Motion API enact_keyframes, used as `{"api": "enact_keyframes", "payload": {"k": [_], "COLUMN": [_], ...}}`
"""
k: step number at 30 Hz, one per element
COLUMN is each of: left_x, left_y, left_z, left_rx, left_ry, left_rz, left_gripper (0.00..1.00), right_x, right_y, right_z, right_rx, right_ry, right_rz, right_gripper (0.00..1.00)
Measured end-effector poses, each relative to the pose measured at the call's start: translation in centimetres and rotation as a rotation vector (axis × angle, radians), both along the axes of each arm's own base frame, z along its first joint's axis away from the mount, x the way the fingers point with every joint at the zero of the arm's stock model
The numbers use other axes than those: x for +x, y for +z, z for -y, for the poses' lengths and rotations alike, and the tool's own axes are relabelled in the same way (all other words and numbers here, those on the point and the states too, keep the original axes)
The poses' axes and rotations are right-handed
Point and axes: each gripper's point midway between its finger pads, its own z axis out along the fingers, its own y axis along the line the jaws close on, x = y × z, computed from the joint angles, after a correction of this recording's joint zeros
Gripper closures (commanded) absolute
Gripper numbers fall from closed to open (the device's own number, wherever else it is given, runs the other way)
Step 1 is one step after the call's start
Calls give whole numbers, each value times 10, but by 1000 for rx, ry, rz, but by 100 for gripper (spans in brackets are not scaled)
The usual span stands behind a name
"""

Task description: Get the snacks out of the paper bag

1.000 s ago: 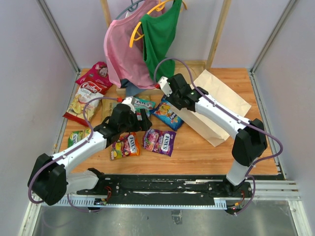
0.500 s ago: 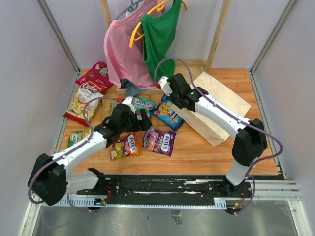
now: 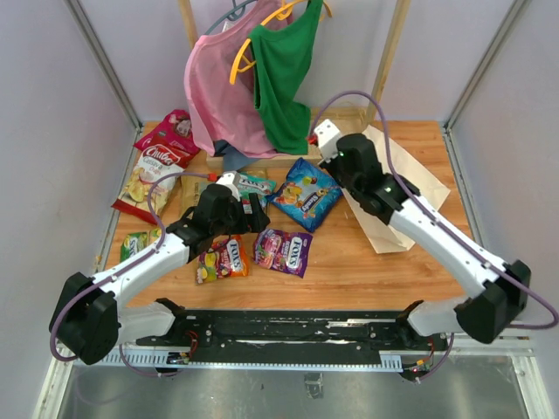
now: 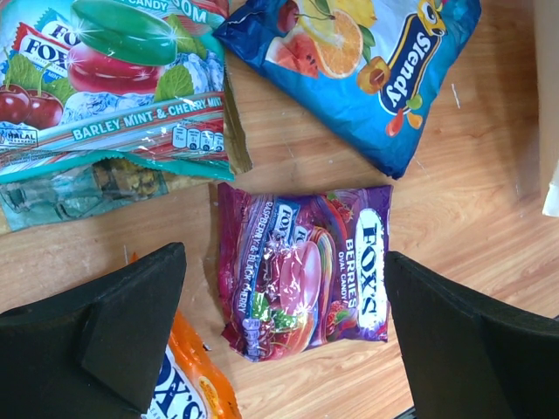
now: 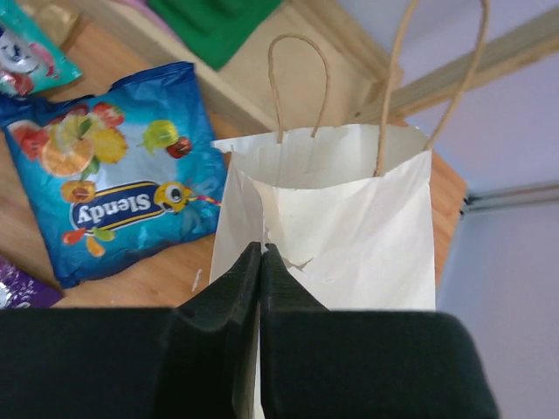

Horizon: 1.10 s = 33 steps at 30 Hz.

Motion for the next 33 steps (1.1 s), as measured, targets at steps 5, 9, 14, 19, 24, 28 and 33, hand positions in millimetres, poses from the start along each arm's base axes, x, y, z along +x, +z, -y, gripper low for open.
{"api": "enact_keyframes", "payload": {"k": [5, 9, 14, 19, 24, 28, 33], "left_x": [0, -1, -2, -2, -3, -3, -3], "left_y": [0, -1, -1, -3, -7, -10, -11], "left_z": [0, 0, 1, 1, 2, 2, 2], "left_rx": [0, 1, -1, -1, 4, 9, 11], "left_ry": [-2, -2, -8, -11, -15, -15, -15], "left_rz": [-2, -5, -9, -14, -26, -35, -37], "left_gripper": [0, 0, 0, 0, 0, 0, 0], "right_x": [-7, -12, -26, -35, -32, -22, -4], "right_y": [30, 33, 40, 47, 56, 62, 80], "right_z": [47, 108, 149, 156, 174, 180, 180], "right_rx": [146, 294, 431, 514, 552, 566, 573], "right_ry": [-130, -298, -413, -433, -481, -485, -448], "right_rz": [168, 256, 362, 435, 483, 490, 515], "right_gripper": [99, 99, 99, 99, 99, 99, 99]}}
